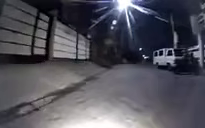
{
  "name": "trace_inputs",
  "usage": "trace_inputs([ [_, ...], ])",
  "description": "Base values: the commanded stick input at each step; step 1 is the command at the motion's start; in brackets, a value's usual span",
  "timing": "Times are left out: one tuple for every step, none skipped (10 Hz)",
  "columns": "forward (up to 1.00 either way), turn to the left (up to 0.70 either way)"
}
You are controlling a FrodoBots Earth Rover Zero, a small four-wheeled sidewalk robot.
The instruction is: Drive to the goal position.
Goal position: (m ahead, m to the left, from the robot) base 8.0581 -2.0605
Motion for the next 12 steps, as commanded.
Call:
trace_inputs([
  [0.99,-0.39],
  [0.99,-0.39],
  [0.99,-0.39],
  [0.99,-0.39],
  [0.99,-0.39],
  [0.99,-0.39],
  [0.99,-0.39],
  [0.99,-0.36],
  [0.99,-0.26],
  [0.99,-0.01],
  [0.99,0.04],
  [0.99,0.05],
])
